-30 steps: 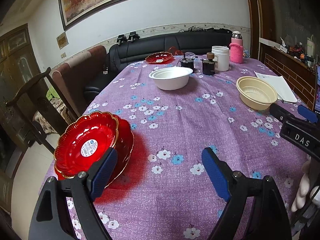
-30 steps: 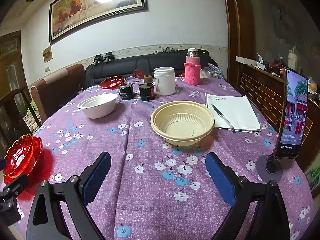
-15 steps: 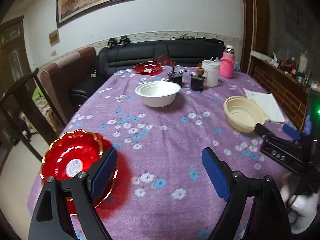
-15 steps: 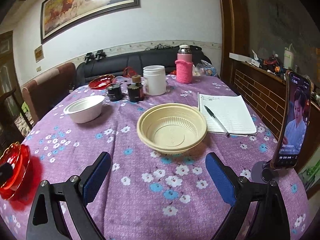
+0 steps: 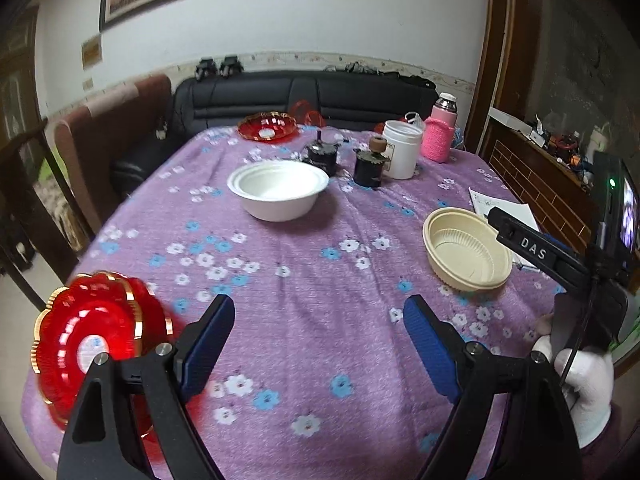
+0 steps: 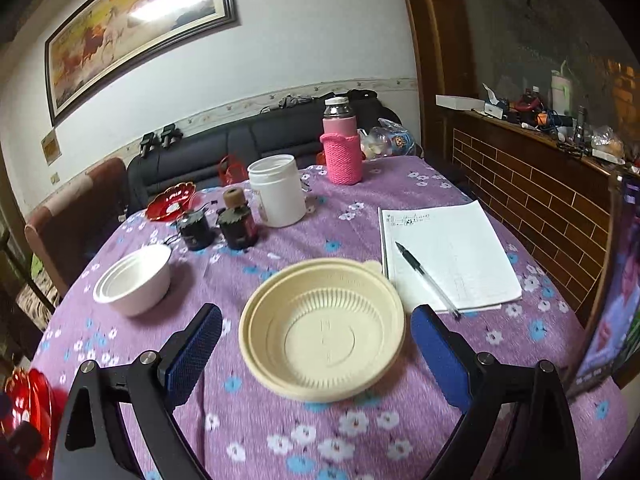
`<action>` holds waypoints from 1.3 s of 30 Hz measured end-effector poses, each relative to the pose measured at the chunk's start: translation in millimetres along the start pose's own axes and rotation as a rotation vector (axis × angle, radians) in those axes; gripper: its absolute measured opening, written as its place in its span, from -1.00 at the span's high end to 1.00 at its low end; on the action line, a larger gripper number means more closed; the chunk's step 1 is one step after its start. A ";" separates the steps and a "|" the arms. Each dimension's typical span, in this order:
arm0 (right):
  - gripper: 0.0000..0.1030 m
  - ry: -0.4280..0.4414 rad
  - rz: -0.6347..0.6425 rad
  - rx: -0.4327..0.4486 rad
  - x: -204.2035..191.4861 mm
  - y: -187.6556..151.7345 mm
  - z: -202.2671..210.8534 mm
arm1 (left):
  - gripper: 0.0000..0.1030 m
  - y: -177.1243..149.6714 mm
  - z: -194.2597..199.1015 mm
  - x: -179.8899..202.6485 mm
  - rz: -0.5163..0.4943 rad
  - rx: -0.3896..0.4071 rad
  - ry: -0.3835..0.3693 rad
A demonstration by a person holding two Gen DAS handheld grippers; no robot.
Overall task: Organize plates and bowls
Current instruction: 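Move the left gripper toward the beige plastic bowl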
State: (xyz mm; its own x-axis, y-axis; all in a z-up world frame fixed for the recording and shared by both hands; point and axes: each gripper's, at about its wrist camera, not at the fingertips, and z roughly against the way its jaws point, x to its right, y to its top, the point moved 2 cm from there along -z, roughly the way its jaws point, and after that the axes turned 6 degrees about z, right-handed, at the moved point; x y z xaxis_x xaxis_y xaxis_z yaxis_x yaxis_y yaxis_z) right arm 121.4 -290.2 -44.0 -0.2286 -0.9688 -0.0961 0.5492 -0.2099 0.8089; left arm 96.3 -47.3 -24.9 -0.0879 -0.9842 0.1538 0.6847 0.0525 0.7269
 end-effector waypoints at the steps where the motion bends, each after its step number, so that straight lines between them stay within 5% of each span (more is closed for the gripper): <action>1: -0.88 0.002 0.003 -0.001 0.9 0.9 -3.0 | -0.67 2.6 -5.6 0.2 0.013 -0.009 -0.005; 16: -0.88 -0.010 0.014 -0.039 27.5 -7.1 -45.3 | -0.66 41.7 -96.3 48.1 0.097 -0.081 -0.099; 25: -0.88 -0.034 -0.005 -0.073 38.3 -14.1 -57.6 | -0.66 45.0 -165.0 79.6 0.247 -0.216 -0.231; 39: -0.88 -0.012 -0.073 -0.138 50.3 -20.8 -72.6 | -0.66 26.8 -202.7 72.1 0.265 -0.272 -0.236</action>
State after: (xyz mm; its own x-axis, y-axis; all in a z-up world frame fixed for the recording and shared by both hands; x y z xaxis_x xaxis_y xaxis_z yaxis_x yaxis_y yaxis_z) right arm 156.8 -344.2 -107.7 -0.2815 -0.9487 -0.1442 0.6359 -0.2970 0.7123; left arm 254.9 -151.2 -130.0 -0.0248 -0.8755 0.4825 0.8687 0.2200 0.4438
